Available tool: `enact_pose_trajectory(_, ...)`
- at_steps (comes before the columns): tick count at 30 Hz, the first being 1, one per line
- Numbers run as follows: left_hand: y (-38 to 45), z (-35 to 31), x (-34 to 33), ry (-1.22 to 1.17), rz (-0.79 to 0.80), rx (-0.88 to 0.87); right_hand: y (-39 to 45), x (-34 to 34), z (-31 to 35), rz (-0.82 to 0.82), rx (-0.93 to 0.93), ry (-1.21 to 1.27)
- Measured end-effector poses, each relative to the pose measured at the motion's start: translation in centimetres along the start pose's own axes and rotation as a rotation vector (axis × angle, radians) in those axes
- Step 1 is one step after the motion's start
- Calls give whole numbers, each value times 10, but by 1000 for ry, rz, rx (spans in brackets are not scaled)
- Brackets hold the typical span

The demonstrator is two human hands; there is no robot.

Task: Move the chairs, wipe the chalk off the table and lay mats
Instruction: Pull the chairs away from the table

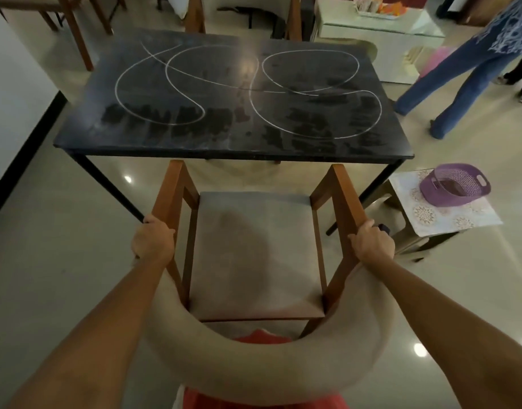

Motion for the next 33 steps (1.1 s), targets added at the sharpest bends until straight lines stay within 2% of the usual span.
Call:
enact_pose_trajectory(7, 10, -10, 8, 34, -11, -19, 12, 4, 8, -2, -10, 38)
enact_pose_trajectory(21, 29, -13, 11, 35, -28, -33, 24, 7, 20, -35, -3, -64)
enact_pose_trajectory(26, 27, -13, 11, -26, -26, -47, 25, 6, 19, -102, -4, 155)
enact_pose_trajectory(29, 22, -20, 14, 66, -65, -100, 24, 15, 33, -165, 131, 143)
enact_pose_trajectory(33, 9, -43, 20, 341, -203, -290, 17, 24, 62, -154, 275, 15)
Point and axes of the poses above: each hand's wrist, its own y-axis towards the middle knuckle, its own x-axis out of the back of the hand, z = x × y, the point moved 10 cm from there along y, towards the middle knuckle, and after that the axes turned 10 degrees about x, right-handed, at the moved point
